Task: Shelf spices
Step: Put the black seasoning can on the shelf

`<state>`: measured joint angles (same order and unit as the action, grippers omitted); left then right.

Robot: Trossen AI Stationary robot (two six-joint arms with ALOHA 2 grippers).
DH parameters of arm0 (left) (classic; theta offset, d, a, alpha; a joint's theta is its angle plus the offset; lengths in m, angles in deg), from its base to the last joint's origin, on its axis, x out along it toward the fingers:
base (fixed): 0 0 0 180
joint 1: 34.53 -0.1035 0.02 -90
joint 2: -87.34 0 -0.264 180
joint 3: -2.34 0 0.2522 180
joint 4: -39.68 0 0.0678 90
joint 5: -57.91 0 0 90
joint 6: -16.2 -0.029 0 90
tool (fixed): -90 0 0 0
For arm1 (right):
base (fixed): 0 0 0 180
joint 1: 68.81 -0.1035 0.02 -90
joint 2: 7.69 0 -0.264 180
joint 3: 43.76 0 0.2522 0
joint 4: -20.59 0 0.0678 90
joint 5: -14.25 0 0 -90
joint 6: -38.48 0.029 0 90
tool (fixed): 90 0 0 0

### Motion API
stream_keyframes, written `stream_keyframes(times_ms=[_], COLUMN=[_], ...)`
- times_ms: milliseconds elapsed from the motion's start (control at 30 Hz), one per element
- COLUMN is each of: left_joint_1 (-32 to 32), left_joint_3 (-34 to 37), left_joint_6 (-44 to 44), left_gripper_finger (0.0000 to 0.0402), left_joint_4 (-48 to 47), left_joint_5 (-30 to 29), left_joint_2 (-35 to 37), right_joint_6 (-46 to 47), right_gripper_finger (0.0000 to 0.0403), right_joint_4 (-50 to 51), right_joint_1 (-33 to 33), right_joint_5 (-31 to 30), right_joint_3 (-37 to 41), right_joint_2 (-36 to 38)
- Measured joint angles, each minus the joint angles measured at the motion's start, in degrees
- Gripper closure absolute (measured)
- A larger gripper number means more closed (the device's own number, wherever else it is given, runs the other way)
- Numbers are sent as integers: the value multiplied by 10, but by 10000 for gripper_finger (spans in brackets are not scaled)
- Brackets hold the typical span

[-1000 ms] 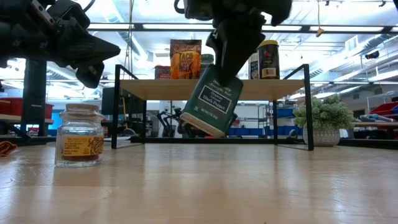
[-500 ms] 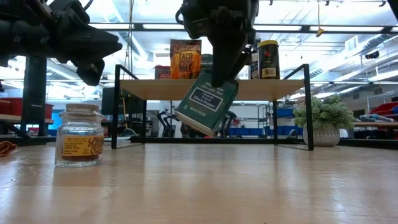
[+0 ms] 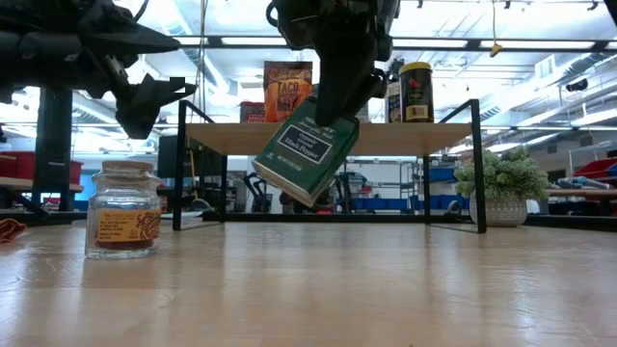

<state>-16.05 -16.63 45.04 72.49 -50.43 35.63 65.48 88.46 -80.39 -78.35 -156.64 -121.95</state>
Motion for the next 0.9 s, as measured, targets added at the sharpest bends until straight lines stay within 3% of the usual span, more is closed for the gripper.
stream_keyframes(times_ms=[333,467,567,667,900], left_joint_1=[0,27,69,111,203], left_joint_3=[0,-15,-59,-129,-317], left_joint_6=[36,-61,-125,-170,-174], left_gripper_finger=[123,123,123,123,123], left_joint_4=[15,10,-26,-152,-357], left_joint_5=[-1,8,-77,-181,-451], left_joint_2=[0,-1,-16,-48,-221], right_joint_6=[6,34,49,59,78], right_gripper_finger=[277,277,277,277,277], right_joint_4=[-20,-19,-16,-15,14], right_joint_1=[-1,-1,-1,-1,-1], right_joint_5=[0,0,0,0,-11], right_joint_3=[0,0,0,0,0], right_joint_2=[0,0,0,0,8])
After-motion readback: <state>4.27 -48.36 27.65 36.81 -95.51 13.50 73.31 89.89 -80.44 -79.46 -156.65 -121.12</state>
